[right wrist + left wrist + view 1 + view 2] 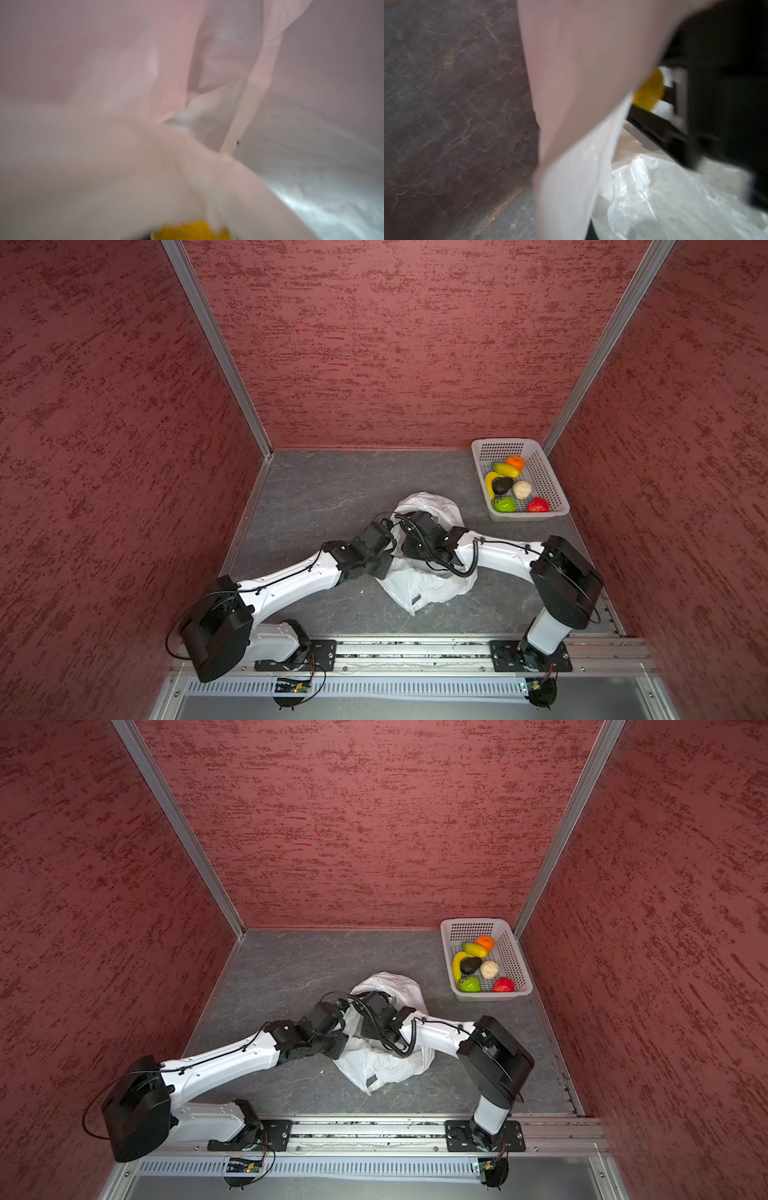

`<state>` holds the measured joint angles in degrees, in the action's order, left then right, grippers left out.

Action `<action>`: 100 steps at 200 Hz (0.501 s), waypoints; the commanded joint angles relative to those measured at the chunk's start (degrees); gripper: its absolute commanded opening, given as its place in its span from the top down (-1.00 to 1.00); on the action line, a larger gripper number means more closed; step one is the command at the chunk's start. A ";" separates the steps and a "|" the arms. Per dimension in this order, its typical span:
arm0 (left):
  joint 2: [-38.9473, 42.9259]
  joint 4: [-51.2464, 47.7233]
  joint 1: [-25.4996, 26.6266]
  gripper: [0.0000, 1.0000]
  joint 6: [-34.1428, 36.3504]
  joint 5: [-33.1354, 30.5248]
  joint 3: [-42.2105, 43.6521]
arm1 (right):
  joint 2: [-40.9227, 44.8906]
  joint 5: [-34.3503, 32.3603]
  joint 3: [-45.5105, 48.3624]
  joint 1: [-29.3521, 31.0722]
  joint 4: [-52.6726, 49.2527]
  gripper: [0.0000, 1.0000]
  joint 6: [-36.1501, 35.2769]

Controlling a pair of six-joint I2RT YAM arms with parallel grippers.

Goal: Untie the knot of the plastic bag and take out the fruit
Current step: 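Lift the yellow fruit out and lower it into the basket, open right gripper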

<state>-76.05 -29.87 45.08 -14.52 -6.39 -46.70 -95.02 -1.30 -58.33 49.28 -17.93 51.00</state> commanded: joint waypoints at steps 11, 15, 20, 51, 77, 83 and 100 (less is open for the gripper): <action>-2.73 -2.58 -3.68 1.00 1.55 -2.57 -4.20 | 8.81 5.71 1.76 2.23 -1.80 0.56 -2.01; -2.82 -2.57 -3.90 1.00 1.74 -2.78 -4.41 | 9.75 5.94 1.69 2.47 -2.44 0.56 -2.05; -3.00 -2.57 -4.27 1.00 1.93 -3.06 -4.82 | 10.70 6.29 1.56 2.60 -3.02 0.56 -2.22; -5.05 -4.69 -4.85 1.00 2.59 -4.97 -7.51 | 18.57 3.99 -0.10 2.61 -7.28 0.55 -2.38; -6.25 -6.55 -4.99 1.00 2.57 -6.64 -8.65 | 23.53 2.00 -2.92 -0.46 -10.88 0.55 -3.14; -6.32 -6.75 -4.98 1.00 2.44 -7.17 -8.71 | 24.47 1.48 -3.46 -1.60 -11.83 0.55 -3.35; -6.40 -7.64 -5.23 1.00 1.58 -8.51 -9.16 | 27.22 0.73 -4.14 -6.04 -12.88 0.55 -4.63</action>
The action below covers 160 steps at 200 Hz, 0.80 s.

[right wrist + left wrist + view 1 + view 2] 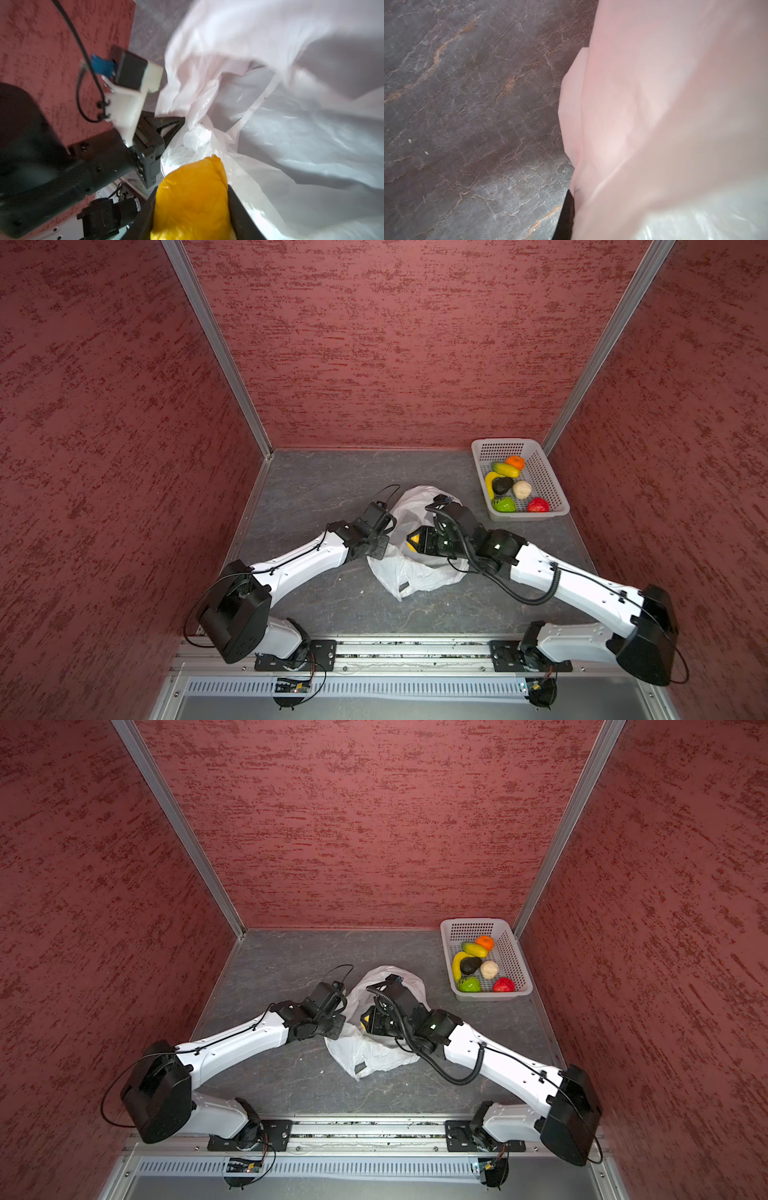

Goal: Untie the knot of the plastic bag and take out the fruit
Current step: 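Lift the yellow fruit out and lower it into the basket, open right gripper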

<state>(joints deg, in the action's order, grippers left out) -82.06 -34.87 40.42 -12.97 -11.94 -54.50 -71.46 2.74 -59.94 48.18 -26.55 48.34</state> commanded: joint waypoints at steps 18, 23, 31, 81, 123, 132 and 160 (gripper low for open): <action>-0.22 -2.56 -0.99 1.00 -0.63 -3.18 -1.74 | 5.31 -3.77 -4.06 -11.73 -5.96 0.55 -5.03; -0.01 -2.41 -1.01 1.00 -0.69 -3.04 -1.87 | 5.67 -4.00 -4.48 -13.56 -6.21 0.55 -6.06; 0.20 -2.09 -1.03 1.00 -0.91 -2.71 -2.24 | 5.89 -4.40 -5.11 -16.71 -6.69 0.54 -7.43; 1.20 0.41 -0.42 0.92 -2.82 -0.59 -3.41 | 0.27 -8.56 0.86 -39.91 2.21 0.56 -8.74; 2.70 2.12 -0.35 0.67 -3.16 2.29 -3.26 | -17.50 -9.53 -8.25 -48.20 9.49 0.55 -14.95; 3.02 2.14 -0.26 0.50 -3.34 3.09 -3.33 | -21.28 -8.24 -11.21 -49.39 9.30 0.52 -15.74; 5.97 2.19 0.01 -0.31 -4.10 5.88 -2.43 | -30.22 -7.73 -18.90 -50.43 6.55 0.31 -18.13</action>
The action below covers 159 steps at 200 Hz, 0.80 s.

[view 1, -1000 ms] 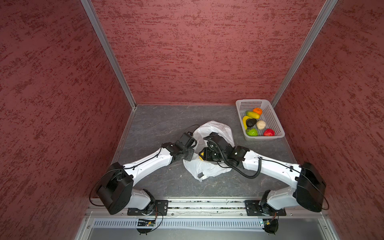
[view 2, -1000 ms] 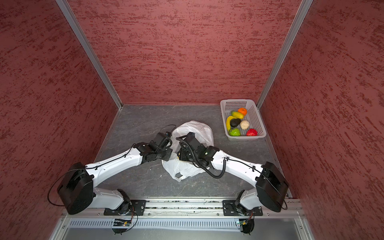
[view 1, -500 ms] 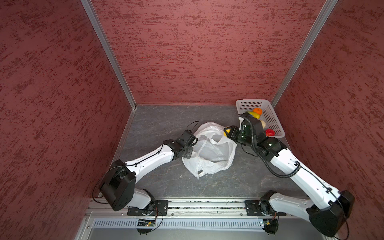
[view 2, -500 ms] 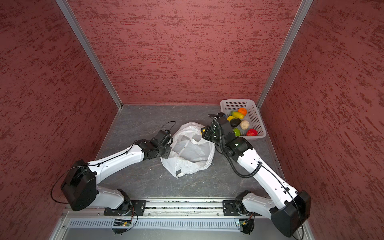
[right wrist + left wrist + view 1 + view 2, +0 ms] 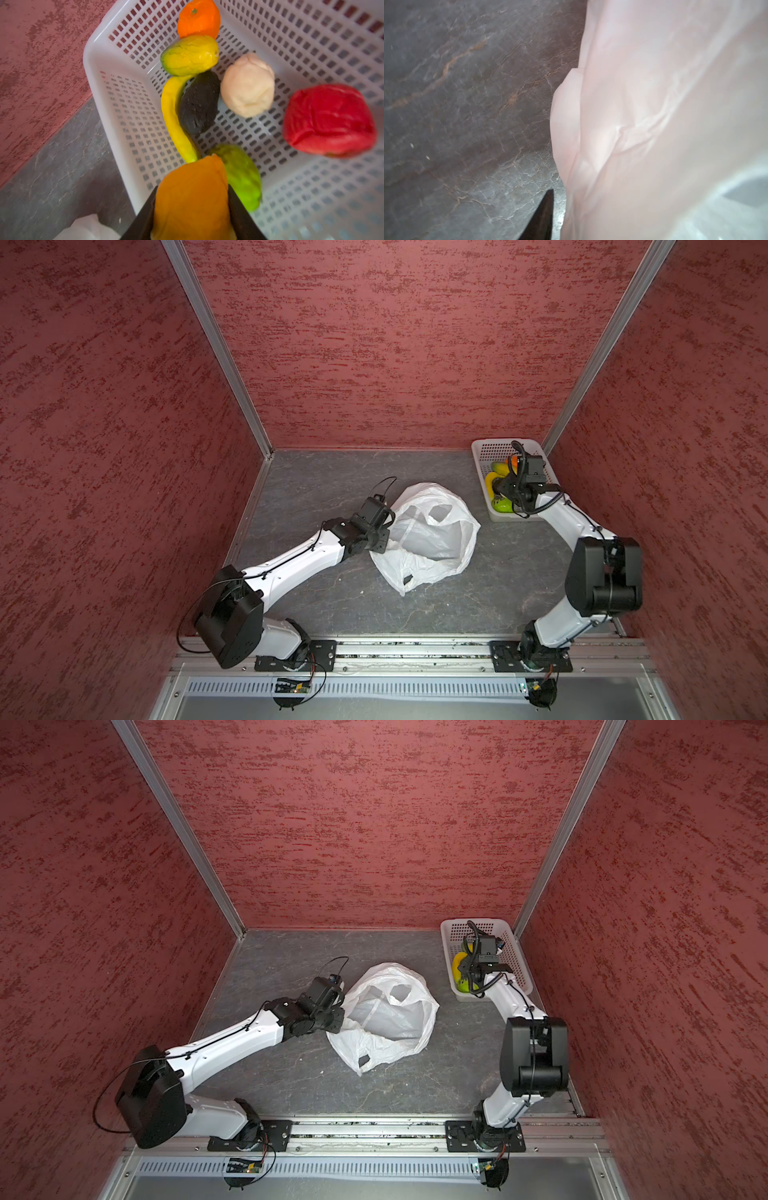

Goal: Untie the knot of the plastic bag and take out the fruit

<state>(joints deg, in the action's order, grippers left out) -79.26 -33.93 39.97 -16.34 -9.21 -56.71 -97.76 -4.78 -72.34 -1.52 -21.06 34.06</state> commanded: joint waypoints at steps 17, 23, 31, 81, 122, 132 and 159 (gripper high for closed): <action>6.22 0.55 1.50 -0.73 -1.16 4.29 0.00 | -6.46 -0.75 -8.99 -0.79 -0.50 -0.15 -4.59; 7.44 0.41 1.96 -0.85 -1.10 4.50 0.18 | -6.83 -0.93 -9.45 -0.78 -0.82 -0.30 -4.68; 9.13 0.18 2.50 -1.00 -0.99 4.51 0.41 | -6.76 -1.25 -9.49 -0.77 -0.99 -0.44 -5.03; 19.47 -0.73 3.02 -0.99 -1.00 3.32 2.71 | 0.44 0.28 -4.81 -0.75 -0.45 -0.95 -7.27; 28.37 2.70 0.12 -0.99 0.35 -2.28 9.48 | 14.09 3.32 8.75 0.69 5.45 -0.97 -13.72; 29.57 5.19 -2.85 -0.99 1.45 -2.30 12.14 | 17.66 3.47 12.48 0.96 7.93 -0.97 -15.40; 30.92 15.72 -12.18 -0.99 5.35 -2.62 18.40 | 22.24 1.88 21.40 0.99 16.54 -0.97 -18.67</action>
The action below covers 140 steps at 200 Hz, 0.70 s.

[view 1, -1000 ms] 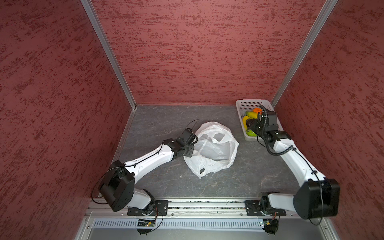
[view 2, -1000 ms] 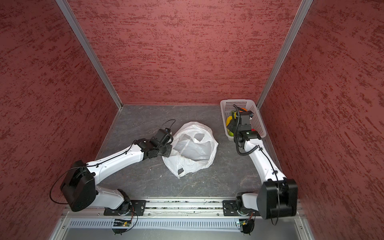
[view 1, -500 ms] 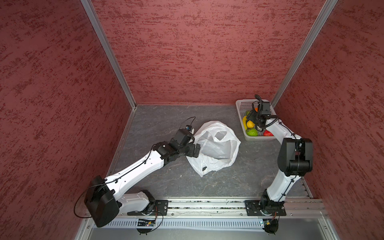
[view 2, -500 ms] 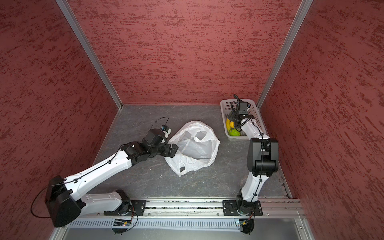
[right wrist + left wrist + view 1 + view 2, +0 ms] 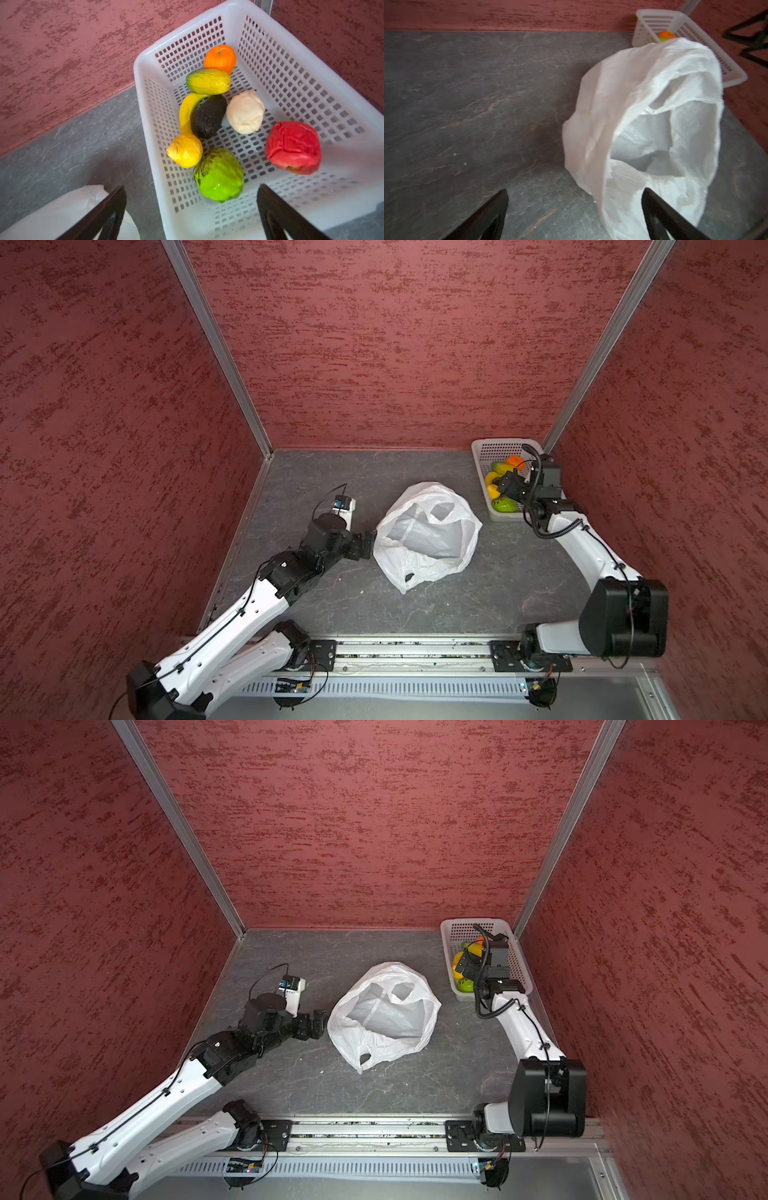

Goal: Untie the knot of the plastic bag and take out the fruit

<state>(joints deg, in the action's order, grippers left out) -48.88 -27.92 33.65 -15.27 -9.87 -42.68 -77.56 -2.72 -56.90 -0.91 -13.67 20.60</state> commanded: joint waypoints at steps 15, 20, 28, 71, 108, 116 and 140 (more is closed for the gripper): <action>0.02 16.25 -9.27 -0.99 7.95 -3.09 7.38 | 4.32 -1.23 12.27 0.42 18.48 -0.97 -9.02; -0.39 18.01 -10.62 -0.99 9.01 -2.82 8.08 | 4.95 -1.74 14.40 0.44 21.85 -0.97 -10.32; -1.26 20.36 -13.15 -0.99 10.51 -2.42 9.27 | 5.62 -2.46 17.88 0.45 27.04 -0.97 -12.36; -4.70 40.44 -26.78 -0.99 15.90 3.84 19.81 | 0.60 -4.97 29.74 0.37 47.94 -0.97 -20.18; -12.56 60.37 -32.05 -0.99 19.70 6.90 26.94 | -3.64 -4.69 34.25 0.36 60.99 -0.97 -20.36; -15.05 64.42 -33.31 -0.99 19.80 7.21 27.44 | -4.61 -4.37 34.93 0.33 64.56 -0.97 -20.91; -23.63 73.70 -35.80 -0.99 18.40 12.71 26.82 | -8.65 -3.38 35.38 0.14 68.47 -0.97 -20.63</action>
<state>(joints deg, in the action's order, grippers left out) -66.83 28.58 -0.47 2.00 -2.66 -15.16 -83.26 -6.68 -22.04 -0.64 46.76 1.26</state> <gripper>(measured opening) 0.996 0.984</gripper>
